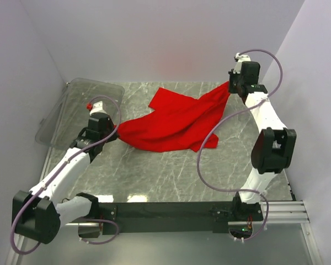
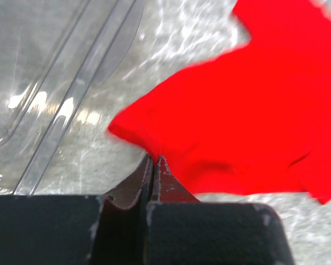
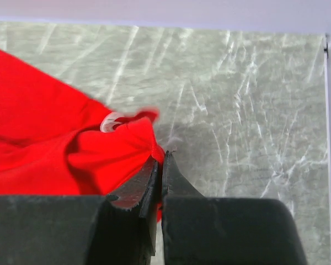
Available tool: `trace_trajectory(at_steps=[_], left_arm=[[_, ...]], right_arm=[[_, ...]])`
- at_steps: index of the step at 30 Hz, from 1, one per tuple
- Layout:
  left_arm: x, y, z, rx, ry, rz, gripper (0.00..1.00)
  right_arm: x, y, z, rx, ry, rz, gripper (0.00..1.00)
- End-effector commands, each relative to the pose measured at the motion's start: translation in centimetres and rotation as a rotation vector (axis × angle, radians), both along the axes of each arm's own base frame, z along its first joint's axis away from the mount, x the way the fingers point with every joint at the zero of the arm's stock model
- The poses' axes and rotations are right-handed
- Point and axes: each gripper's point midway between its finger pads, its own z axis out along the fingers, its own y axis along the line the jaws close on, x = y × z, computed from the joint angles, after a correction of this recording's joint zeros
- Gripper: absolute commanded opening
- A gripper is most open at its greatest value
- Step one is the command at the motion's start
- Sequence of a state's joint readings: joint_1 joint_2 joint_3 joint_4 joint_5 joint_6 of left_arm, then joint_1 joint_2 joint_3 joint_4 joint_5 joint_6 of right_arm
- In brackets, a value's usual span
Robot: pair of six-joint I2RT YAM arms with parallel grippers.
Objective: Fold and stack the t-shirts
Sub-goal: Flatten the tshirt out
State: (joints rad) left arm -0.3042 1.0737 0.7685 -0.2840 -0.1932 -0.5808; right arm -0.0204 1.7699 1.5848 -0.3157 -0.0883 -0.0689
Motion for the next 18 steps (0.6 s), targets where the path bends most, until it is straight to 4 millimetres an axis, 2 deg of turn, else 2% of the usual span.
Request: trace_trajectory(at_steps=[1, 5, 8, 9, 13, 14, 15, 16, 18], left_arm=[[1.0, 0.6, 1.8, 0.051, -0.025, 0.009, 0.01], [1.6, 3.0, 4.2, 0.082, -0.076, 0.074, 0.01], [2.3, 4.6, 6.8, 0.101, -0.129, 0.122, 0.01], [2.7, 5.0, 8.3, 0.101, -0.161, 0.137, 0.01], [4.4, 5.6, 11.5, 0.107, -0.228, 0.142, 0.01], [5.1, 5.5, 11.2, 0.117, -0.214, 0.131, 0.01], [5.7, 5.5, 12.3, 0.119, -0.233, 0.131, 0.01], [6.1, 5.5, 12.4, 0.120, -0.232, 0.126, 0.01], [8.4, 4.8, 10.8, 0.115, -0.186, 0.086, 0.01]], right_arm=[[2.6, -2.6, 2.0, -0.028, -0.089, -0.143, 0.00], [2.5, -7.1, 0.1, -0.058, -0.066, -0.301, 0.00], [1.7, -9.4, -0.4, -0.045, -0.067, -0.395, 0.00], [1.1, -10.1, -0.8, -0.049, -0.059, -0.414, 0.00], [0.2, -12.2, -0.9, -0.049, -0.073, -0.496, 0.00], [0.0, -12.4, -1.0, -0.041, -0.073, -0.507, 0.00], [-0.3, -12.6, -1.3, -0.035, -0.067, -0.513, 0.00], [-0.5, -12.9, -1.5, -0.036, -0.061, -0.521, 0.00], [-1.2, -12.9, -2.7, -0.030, -0.033, -0.517, 0.00]])
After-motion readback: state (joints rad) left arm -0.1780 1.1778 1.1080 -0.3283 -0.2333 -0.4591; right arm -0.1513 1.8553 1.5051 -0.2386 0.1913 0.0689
